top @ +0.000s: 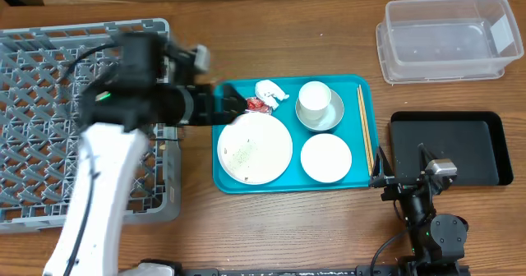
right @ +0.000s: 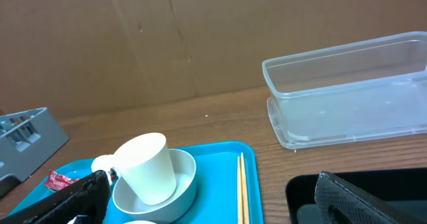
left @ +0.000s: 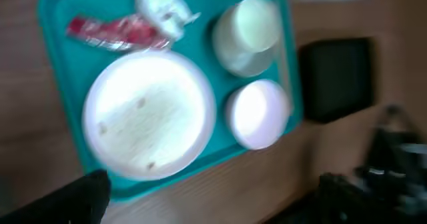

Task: Sort waste into correct bins and load items into the dishwasher
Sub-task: 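Reach the left gripper to the pink bowl on the tray and grasp it, then lift the pink bowl and carry it left over the dish rack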

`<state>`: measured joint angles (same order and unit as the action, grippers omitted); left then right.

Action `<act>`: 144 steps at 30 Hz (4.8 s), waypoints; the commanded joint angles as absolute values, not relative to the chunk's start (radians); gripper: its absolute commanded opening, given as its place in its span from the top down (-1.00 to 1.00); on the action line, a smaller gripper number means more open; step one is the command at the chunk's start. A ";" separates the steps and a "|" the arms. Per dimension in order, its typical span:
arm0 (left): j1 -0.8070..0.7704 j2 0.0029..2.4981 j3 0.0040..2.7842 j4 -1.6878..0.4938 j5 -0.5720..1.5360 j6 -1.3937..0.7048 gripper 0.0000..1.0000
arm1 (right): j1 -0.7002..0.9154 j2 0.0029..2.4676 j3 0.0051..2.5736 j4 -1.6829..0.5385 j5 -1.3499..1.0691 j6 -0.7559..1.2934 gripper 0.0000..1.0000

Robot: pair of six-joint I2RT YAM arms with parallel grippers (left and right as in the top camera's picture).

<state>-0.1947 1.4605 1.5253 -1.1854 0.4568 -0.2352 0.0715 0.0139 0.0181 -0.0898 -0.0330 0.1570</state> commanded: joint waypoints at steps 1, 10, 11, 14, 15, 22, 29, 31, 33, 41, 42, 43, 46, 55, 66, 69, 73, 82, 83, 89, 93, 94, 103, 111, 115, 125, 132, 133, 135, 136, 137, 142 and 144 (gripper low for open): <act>-0.348 1.563 1.660 -1.266 -0.076 -0.379 -1.00 | 0.066 0.003 0.008 -0.084 -0.020 0.160 -0.99; -0.433 1.758 1.730 -1.171 -0.073 -0.382 -1.00 | 0.066 0.003 0.008 -0.084 -0.020 0.160 -0.99; -0.432 1.770 1.730 -1.170 -0.034 -0.382 -1.00 | 0.066 0.003 0.008 -0.084 -0.020 0.160 -0.99; -0.432 1.802 1.730 -1.171 0.081 -0.382 -1.00 | 0.066 0.003 0.008 -0.084 -0.020 0.160 -1.00; -0.434 1.812 1.729 -1.172 0.116 -0.381 -1.00 | 0.066 0.003 0.008 -0.084 -0.020 0.160 -0.99; -0.471 1.877 1.729 -1.184 0.298 -0.329 -0.63 | 0.066 0.003 0.008 -0.084 -0.020 0.160 -1.00; -0.571 1.930 1.729 -1.152 0.368 -0.329 -0.10 | 0.066 0.003 0.008 -0.084 -0.020 0.160 -1.00; -0.627 1.951 1.729 -1.131 0.358 -0.329 0.00 | 0.066 0.003 0.008 -0.084 -0.020 0.160 -0.99; -0.671 1.971 1.729 -1.118 0.331 -0.329 -0.02 | 0.066 0.003 0.008 -0.084 -0.020 0.160 -0.99; -0.803 2.054 1.729 -1.063 0.278 -0.356 -0.18 | 0.066 0.003 0.008 -0.084 -0.020 0.160 -0.99; -0.814 2.061 1.729 -1.056 0.278 -0.356 -0.18 | 0.066 0.003 0.008 -0.084 -0.020 0.160 -1.00; -0.828 2.074 1.729 -1.045 0.278 -0.355 -0.18 | 0.066 0.003 0.008 -0.084 -0.020 0.160 -1.00; -0.855 2.101 1.729 -1.027 0.269 -0.351 -0.11 | 0.066 0.003 0.008 -0.084 -0.020 0.160 -0.99; -0.925 2.119 1.729 -1.025 0.214 -0.310 -0.03 | 0.066 0.003 0.008 -0.084 -0.020 0.160 -0.99; -0.963 2.119 1.696 -1.061 0.097 -0.310 0.06 | 0.066 0.003 0.008 -0.084 -0.020 0.160 -0.99; -0.963 2.119 1.670 -1.048 0.097 -0.310 0.07 | 0.066 0.003 0.008 -0.084 -0.020 0.160 -0.99; -0.963 2.119 1.622 -1.015 0.099 -0.311 0.06 | 0.066 0.003 0.008 -0.084 -0.020 0.160 -1.00; -0.963 2.119 1.594 -0.962 0.124 -0.323 0.43 | 0.066 0.003 0.008 -0.084 -0.020 0.160 -0.99; -0.963 2.119 1.596 -0.962 0.125 -0.334 0.59 | 0.066 0.003 0.008 -0.084 -0.020 0.160 -0.99; -0.963 2.119 1.644 -0.974 0.163 -0.345 0.92 | 0.066 0.003 0.008 -0.084 -0.020 0.160 -0.99; -0.963 2.118 1.732 -1.025 0.185 -0.345 0.92 | 0.066 0.003 0.008 -0.084 -0.020 0.160 -0.99; -0.963 2.118 1.761 -1.043 0.184 -0.344 0.92 | 0.066 0.003 0.008 -0.084 -0.020 0.160 -0.99; -0.933 2.118 2.081 -1.247 0.162 -0.344 0.92 | 0.066 0.003 0.008 -0.084 -0.020 0.160 -0.99; -0.693 2.116 2.343 -1.485 0.114 -0.337 0.92 | 0.066 0.003 0.008 -0.084 -0.020 0.160 -1.00; -0.474 2.116 2.399 -1.563 0.127 -0.336 0.92 | 0.066 0.003 0.008 -0.084 -0.020 0.160 -0.99; 0.193 2.121 2.393 -1.572 0.888 -0.044 0.92 | 0.066 0.003 0.008 -0.084 -0.020 0.160 -0.99; 0.533 2.121 2.268 -1.569 1.280 0.218 0.92 | 0.066 0.003 0.008 -0.084 -0.020 0.160 -1.00; 0.564 2.121 2.242 -1.570 1.318 0.268 0.92 | 0.066 0.003 0.008 -0.084 -0.020 0.160 -1.00; 0.624 2.121 2.173 -1.566 1.373 0.344 0.92 | 0.066 0.003 0.008 -0.084 -0.020 0.160 -0.99; 0.645 2.121 2.142 -1.563 1.391 0.378 0.92 | 0.066 0.003 0.008 -0.084 -0.020 0.160 -0.99; 0.668 2.121 2.103 -1.555 1.413 0.419 0.92 | 0.066 0.003 0.008 -0.084 -0.020 0.160 -0.99; 0.747 2.121 1.908 -1.479 1.553 0.638 0.92 | 0.066 0.003 0.008 -0.084 -0.020 0.160 -0.99; 0.764 2.121 1.835 -1.433 1.581 0.670 0.91 | 0.066 0.003 0.008 -0.084 -0.020 0.160 -0.99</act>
<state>0.7448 2.1273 1.9152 -1.4578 1.4303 0.4816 0.0715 0.0139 0.0181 -0.0898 -0.0254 0.1570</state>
